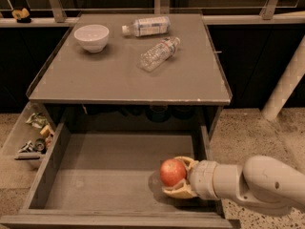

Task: Place apple into top drawer

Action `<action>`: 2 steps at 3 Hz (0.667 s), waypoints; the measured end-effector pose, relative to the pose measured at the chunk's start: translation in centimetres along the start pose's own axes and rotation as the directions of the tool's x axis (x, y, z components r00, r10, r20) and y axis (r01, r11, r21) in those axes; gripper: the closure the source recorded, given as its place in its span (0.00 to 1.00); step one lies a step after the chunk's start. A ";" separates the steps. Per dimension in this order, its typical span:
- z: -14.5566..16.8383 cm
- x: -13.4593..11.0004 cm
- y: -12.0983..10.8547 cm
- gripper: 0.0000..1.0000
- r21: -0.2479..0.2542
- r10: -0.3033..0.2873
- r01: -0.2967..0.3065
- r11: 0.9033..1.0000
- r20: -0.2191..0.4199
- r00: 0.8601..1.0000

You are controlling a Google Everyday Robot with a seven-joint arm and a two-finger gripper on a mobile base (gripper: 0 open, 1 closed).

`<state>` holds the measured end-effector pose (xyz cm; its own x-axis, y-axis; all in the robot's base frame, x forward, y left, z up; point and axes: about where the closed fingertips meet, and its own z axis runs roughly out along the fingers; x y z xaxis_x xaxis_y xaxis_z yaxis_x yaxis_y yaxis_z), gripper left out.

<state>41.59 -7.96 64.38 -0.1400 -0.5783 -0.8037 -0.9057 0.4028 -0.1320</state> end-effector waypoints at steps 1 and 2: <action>2.0 -0.3 -3.3 1.00 -0.011 -0.053 0.053 0.999 -0.012 0.998; 2.2 -0.6 -3.2 1.00 -0.015 -0.059 0.059 0.998 -0.011 0.998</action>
Offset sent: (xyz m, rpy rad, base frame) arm 0.0329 0.0027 -0.0040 -0.0272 -0.0230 0.0324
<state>45.44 -7.34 64.02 -0.0910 -0.6088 -0.7881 -0.9182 0.3576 -0.1703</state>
